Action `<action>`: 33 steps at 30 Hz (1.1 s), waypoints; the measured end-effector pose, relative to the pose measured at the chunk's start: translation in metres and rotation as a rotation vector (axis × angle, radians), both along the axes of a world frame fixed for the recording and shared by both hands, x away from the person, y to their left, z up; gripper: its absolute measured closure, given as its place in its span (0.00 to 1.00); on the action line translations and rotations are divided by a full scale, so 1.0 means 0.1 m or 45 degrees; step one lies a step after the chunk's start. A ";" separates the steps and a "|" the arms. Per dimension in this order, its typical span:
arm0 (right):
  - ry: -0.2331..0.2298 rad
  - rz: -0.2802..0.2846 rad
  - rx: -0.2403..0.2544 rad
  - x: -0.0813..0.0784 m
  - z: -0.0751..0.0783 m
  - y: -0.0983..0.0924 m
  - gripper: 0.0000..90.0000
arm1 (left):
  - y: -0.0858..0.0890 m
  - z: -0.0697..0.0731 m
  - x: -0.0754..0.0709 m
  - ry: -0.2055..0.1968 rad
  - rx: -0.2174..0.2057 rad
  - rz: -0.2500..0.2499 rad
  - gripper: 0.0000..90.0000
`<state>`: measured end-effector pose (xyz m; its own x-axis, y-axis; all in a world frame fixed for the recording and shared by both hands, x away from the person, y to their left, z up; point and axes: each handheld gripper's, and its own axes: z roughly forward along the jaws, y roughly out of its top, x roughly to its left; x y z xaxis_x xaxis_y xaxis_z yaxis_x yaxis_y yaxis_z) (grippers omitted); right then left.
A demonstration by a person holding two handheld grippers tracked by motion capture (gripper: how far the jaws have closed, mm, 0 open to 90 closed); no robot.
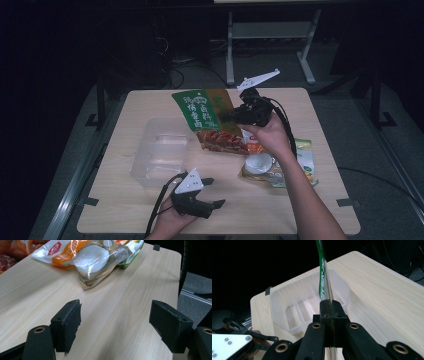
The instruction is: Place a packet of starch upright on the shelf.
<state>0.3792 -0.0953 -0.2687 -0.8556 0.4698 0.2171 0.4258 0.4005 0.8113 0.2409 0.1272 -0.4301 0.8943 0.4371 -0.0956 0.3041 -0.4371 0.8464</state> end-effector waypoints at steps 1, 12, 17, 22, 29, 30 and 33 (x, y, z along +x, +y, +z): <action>-0.001 0.005 0.003 0.01 0.01 0.01 1.00 | 0.00 0.00 0.00 -0.002 0.003 -0.002 0.28; -0.023 0.024 0.011 0.07 0.07 0.16 1.00 | 0.00 0.00 0.01 -0.006 0.012 -0.013 0.27; -0.041 0.049 0.023 0.11 0.13 0.30 1.00 | -0.01 0.00 0.02 -0.018 0.017 -0.018 0.28; -0.043 0.081 0.026 0.17 0.14 0.48 1.00 | 0.00 0.00 0.00 -0.005 0.017 -0.020 0.27; -0.045 0.119 0.035 0.24 0.14 0.73 1.00 | -0.01 -0.01 -0.01 -0.007 0.014 -0.023 0.27; -0.045 0.123 0.043 0.25 0.14 0.75 1.00 | -0.01 -0.01 -0.01 -0.009 0.016 -0.024 0.27; -0.041 0.135 0.066 0.29 0.11 0.82 1.00 | 0.00 -0.01 -0.01 -0.012 0.019 -0.026 0.27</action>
